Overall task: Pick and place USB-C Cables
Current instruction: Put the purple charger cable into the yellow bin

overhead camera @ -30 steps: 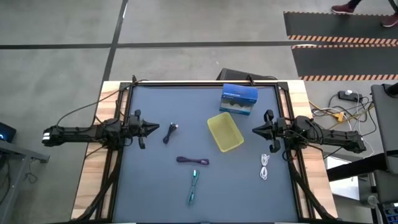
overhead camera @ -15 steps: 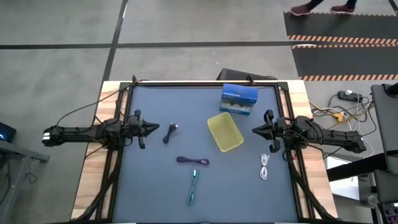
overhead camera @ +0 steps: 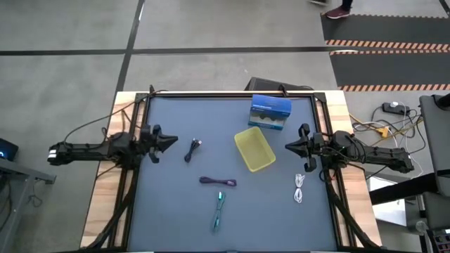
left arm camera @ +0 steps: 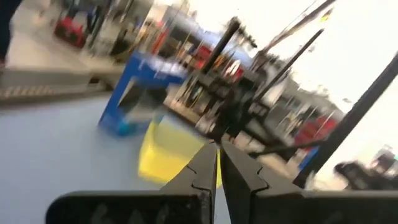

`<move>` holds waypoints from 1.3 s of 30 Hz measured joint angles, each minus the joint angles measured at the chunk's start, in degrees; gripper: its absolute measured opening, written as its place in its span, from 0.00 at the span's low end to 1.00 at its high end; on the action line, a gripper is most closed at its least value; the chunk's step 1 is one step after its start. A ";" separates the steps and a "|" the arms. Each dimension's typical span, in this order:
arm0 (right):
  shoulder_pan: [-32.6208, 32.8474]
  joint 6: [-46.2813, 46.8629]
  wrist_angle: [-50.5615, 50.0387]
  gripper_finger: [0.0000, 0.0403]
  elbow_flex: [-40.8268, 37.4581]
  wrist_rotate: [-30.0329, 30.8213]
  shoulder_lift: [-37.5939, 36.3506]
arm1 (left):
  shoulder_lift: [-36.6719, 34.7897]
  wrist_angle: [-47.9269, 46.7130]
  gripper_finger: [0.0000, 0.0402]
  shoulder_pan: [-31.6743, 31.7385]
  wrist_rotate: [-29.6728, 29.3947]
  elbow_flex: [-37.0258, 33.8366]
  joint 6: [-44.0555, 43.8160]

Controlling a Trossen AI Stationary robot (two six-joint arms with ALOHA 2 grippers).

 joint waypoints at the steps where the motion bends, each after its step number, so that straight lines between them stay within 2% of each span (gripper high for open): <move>1: -0.01 -0.06 0.00 0.03 0.00 0.03 0.00 | 0.11 2.01 0.01 0.00 0.04 0.00 0.73; 6: -0.01 -2.76 0.04 0.03 0.00 1.52 0.00 | 0.87 9.19 0.01 0.00 0.16 0.02 2.90; 10: -0.01 -3.10 0.04 0.03 0.01 1.46 0.00 | 2.37 10.89 0.01 0.00 0.22 0.02 3.10; 16: -0.01 7.15 0.57 0.03 -0.01 1.37 0.00 | 6.39 15.82 0.01 0.00 0.24 0.02 2.66; 31: -0.01 7.56 1.86 0.03 -0.01 1.37 0.00 | 23.60 39.22 0.01 0.04 0.22 0.07 2.62; 39: -0.01 7.63 1.84 0.03 0.00 1.37 0.00 | 33.44 40.16 0.01 0.00 0.45 4.19 1.03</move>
